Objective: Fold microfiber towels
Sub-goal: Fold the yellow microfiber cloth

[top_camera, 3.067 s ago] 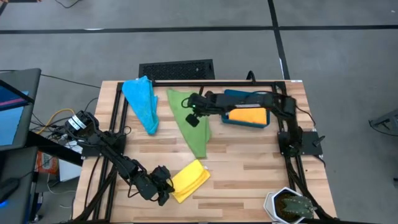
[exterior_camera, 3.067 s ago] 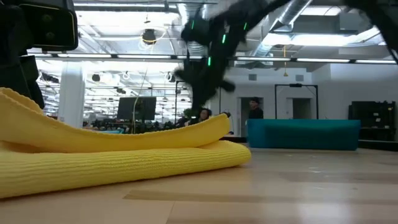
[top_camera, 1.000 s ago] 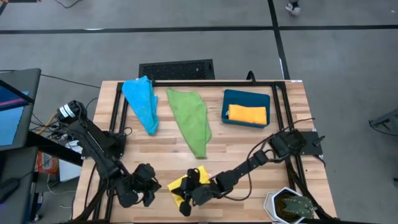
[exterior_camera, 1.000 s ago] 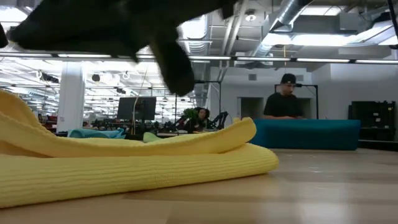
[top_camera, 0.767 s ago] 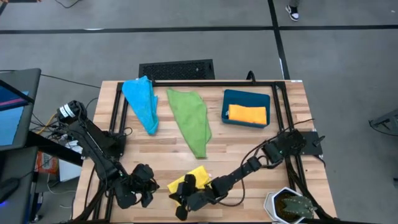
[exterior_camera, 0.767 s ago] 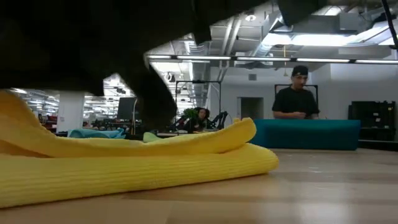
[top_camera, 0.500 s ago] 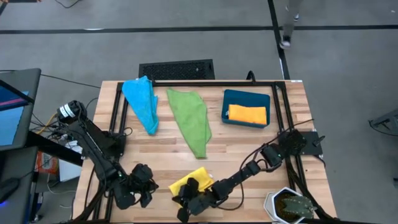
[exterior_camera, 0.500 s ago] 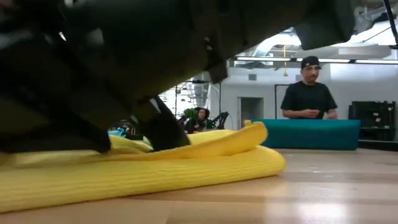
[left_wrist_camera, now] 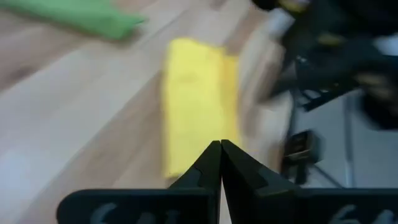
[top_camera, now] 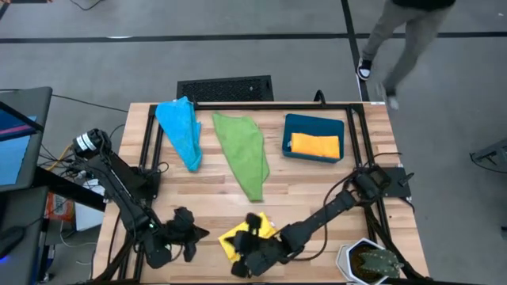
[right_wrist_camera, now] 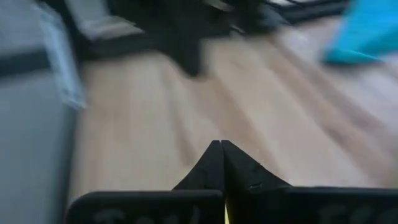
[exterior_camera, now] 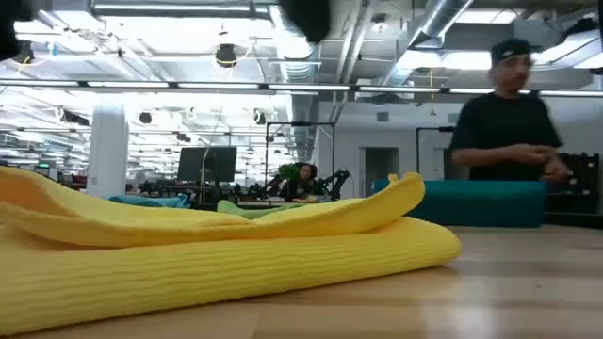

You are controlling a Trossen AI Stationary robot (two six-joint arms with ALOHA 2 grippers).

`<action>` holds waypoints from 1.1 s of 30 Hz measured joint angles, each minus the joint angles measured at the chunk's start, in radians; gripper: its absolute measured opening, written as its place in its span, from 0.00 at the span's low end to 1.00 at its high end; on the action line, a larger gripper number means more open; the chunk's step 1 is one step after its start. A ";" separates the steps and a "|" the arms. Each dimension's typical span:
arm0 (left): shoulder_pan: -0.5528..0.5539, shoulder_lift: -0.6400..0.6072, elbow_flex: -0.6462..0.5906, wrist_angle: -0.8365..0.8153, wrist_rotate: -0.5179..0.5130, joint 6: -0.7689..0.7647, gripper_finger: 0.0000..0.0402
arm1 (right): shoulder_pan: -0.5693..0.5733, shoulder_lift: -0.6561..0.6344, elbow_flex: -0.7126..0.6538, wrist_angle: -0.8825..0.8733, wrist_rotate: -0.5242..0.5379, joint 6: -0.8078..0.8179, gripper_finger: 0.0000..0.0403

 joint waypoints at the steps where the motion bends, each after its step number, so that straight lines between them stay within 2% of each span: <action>1: 0.004 0.025 0.000 0.071 -0.011 0.055 0.00 | 0.009 -0.010 -0.001 -0.076 0.042 0.020 0.03; 3: 0.014 0.098 0.000 0.245 -0.023 0.179 0.00 | 0.031 -0.021 -0.003 -0.213 0.111 0.095 0.03; 5: 0.032 0.199 0.011 0.438 -0.007 0.287 0.00 | 0.052 -0.023 -0.003 -0.322 0.137 0.204 0.03; 8: 0.058 0.352 0.063 0.577 0.005 0.388 0.00 | 0.081 0.000 -0.015 -0.420 0.151 0.379 0.04; 12: 0.090 0.483 0.166 0.572 -0.022 0.434 0.00 | 0.119 0.040 -0.071 -0.531 0.184 0.673 0.03; 17: 0.123 0.606 0.262 0.544 0.082 0.477 0.00 | 0.164 0.057 -0.190 -0.510 0.193 0.961 0.03; 20: 0.125 0.672 0.298 0.520 0.135 0.462 0.00 | 0.184 0.063 -0.234 -0.519 0.207 1.074 0.05; 24: 0.121 0.716 0.311 0.519 0.178 0.409 0.00 | 0.199 0.065 -0.241 -0.538 0.209 1.129 0.05; 27: 0.111 0.720 0.312 0.514 0.173 0.399 0.00 | 0.203 0.065 -0.241 -0.540 0.210 1.132 0.04; 33: 0.085 0.648 0.307 0.441 0.221 0.441 0.00 | 0.203 0.067 -0.243 -0.535 0.214 1.135 0.06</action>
